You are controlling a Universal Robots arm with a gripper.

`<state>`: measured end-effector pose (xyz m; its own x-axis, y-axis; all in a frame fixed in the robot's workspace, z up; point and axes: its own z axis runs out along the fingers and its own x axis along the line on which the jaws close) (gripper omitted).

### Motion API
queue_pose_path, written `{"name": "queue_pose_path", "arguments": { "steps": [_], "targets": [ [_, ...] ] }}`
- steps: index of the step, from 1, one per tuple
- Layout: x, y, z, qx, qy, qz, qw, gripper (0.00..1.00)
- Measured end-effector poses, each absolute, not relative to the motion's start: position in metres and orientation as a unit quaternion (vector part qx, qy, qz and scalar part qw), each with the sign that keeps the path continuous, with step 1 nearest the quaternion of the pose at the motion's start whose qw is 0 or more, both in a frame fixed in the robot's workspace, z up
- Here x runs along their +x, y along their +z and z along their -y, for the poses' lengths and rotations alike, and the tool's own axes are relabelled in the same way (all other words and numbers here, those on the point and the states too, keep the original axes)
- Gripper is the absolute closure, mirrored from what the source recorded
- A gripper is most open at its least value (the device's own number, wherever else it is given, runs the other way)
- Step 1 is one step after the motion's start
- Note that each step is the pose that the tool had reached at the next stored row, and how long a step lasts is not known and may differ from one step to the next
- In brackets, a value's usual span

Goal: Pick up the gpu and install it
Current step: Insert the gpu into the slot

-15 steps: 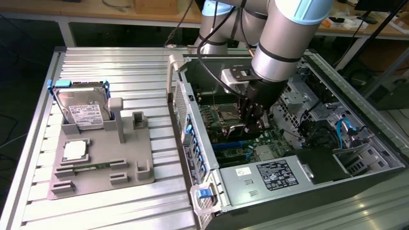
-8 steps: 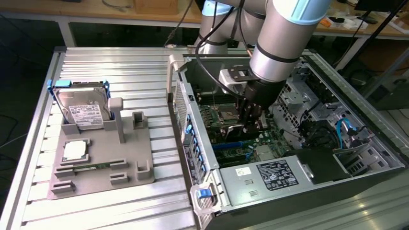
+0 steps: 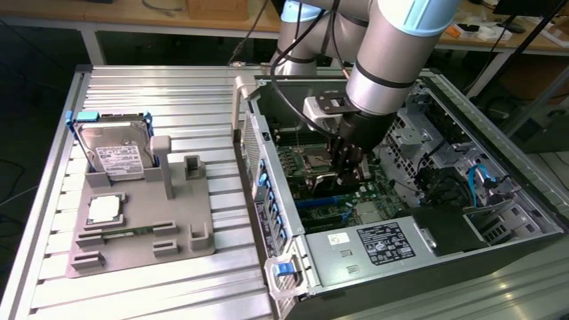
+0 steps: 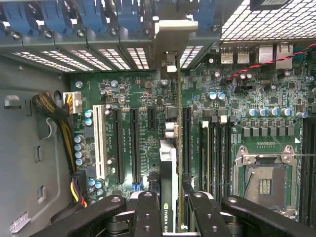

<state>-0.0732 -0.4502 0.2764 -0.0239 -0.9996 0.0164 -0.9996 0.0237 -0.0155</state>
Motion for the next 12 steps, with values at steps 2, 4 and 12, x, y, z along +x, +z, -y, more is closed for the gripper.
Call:
{"name": "queue_pose_path", "arguments": {
  "steps": [2,4,12],
  "targets": [
    [-0.0734,0.2758,0.4502,0.699,0.010,0.715,-0.001,0.73],
    [-0.0737,0.2752,0.4503,0.699,0.009,0.715,-0.001,0.73],
    [-0.0741,0.2734,0.4502,0.699,0.006,0.716,-0.004,0.73]
  ]
}}
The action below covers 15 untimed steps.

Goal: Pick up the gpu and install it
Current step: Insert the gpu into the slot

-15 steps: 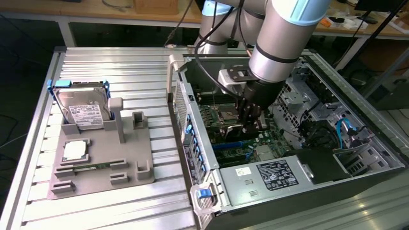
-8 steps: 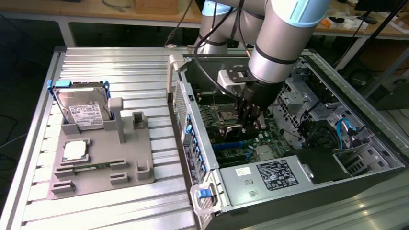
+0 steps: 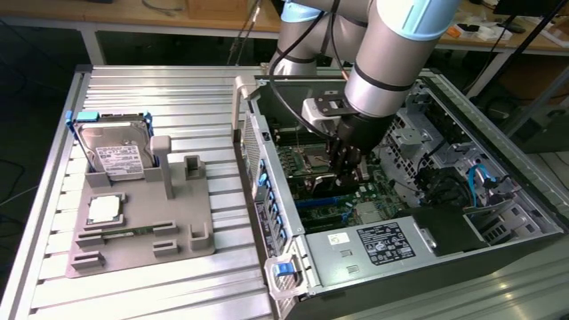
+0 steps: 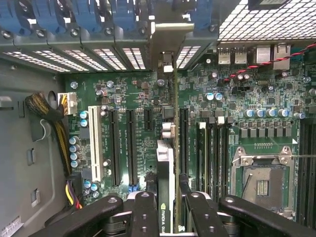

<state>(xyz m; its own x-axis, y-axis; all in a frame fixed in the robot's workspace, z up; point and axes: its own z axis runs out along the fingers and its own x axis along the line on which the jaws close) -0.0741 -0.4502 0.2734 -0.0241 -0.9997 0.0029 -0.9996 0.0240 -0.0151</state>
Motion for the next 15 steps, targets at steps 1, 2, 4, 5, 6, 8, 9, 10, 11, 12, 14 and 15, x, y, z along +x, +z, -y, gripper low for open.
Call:
{"name": "queue_pose_path", "arguments": {
  "steps": [1,2,4,5,6,8,9,10,11,12,14,15],
  "targets": [
    [-0.0742,0.2732,0.4502,-0.699,-0.006,-0.716,0.005,0.73],
    [-0.0743,0.2730,0.4502,-0.699,-0.006,-0.715,0.005,0.73],
    [-0.0745,0.2726,0.4502,-0.699,-0.005,-0.715,0.005,0.73],
    [-0.0745,0.2723,0.4502,-0.699,-0.005,-0.715,0.006,0.73],
    [-0.0746,0.2720,0.4502,-0.699,-0.004,-0.715,0.006,0.73],
    [-0.0747,0.2713,0.4502,-0.699,-0.003,-0.716,0.007,0.73],
    [-0.0748,0.2710,0.4502,-0.699,-0.003,-0.716,0.008,0.73],
    [-0.0748,0.2707,0.4502,-0.699,-0.003,-0.716,0.008,0.73],
    [-0.0749,0.2705,0.4502,-0.699,-0.002,-0.716,0.008,0.73],
    [-0.0749,0.2702,0.4502,-0.699,-0.002,-0.716,0.009,0.73],
    [-0.0750,0.2696,0.4502,-0.699,-0.001,-0.716,0.010,0.73],
    [-0.0750,0.2693,0.4502,-0.699,0.000,-0.716,0.010,0.73]
  ]
}}
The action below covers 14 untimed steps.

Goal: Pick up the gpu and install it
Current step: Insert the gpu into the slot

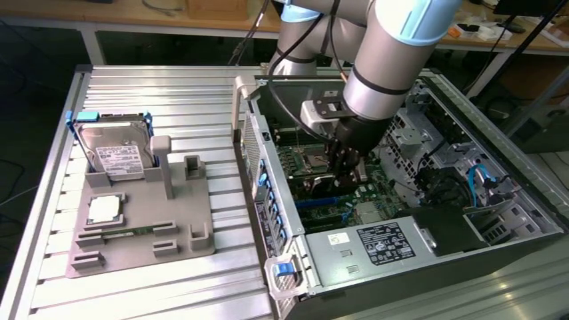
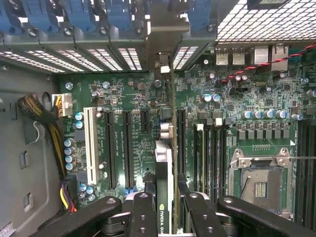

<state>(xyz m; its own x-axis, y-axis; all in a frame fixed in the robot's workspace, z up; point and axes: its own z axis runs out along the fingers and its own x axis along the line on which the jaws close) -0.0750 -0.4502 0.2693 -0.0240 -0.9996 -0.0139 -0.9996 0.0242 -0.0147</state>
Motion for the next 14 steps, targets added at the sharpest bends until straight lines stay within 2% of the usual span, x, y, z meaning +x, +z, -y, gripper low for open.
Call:
{"name": "queue_pose_path", "arguments": {
  "steps": [14],
  "targets": [
    [-0.0782,0.2655,0.4502,-0.698,0.004,-0.715,0.015,0.73]
  ]
}}
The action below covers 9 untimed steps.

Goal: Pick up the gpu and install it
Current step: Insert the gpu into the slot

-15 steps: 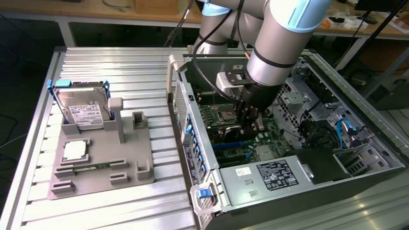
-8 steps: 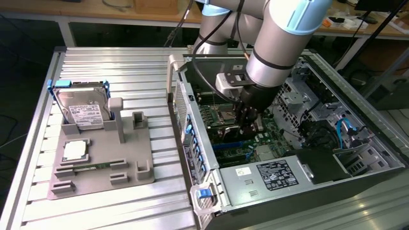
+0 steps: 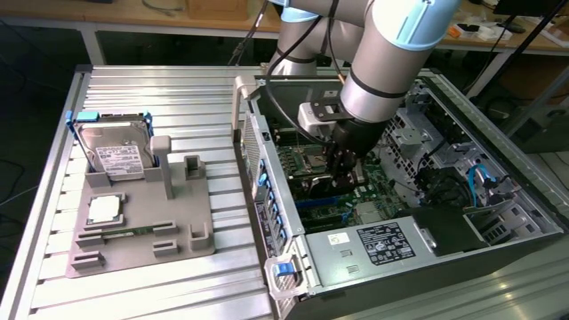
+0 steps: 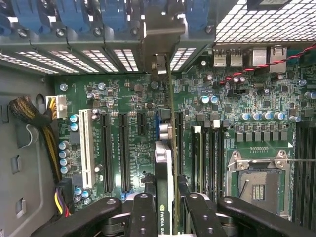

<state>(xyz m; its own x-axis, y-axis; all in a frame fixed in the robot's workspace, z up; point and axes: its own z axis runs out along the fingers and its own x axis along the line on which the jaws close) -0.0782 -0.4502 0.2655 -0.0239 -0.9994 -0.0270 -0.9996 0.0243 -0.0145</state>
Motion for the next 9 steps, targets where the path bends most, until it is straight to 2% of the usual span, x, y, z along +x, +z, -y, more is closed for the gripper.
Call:
{"name": "queue_pose_path", "arguments": {
  "steps": [9],
  "targets": [
    [-0.0791,0.2632,0.4505,-0.698,0.005,-0.716,0.015,0.73]
  ]
}}
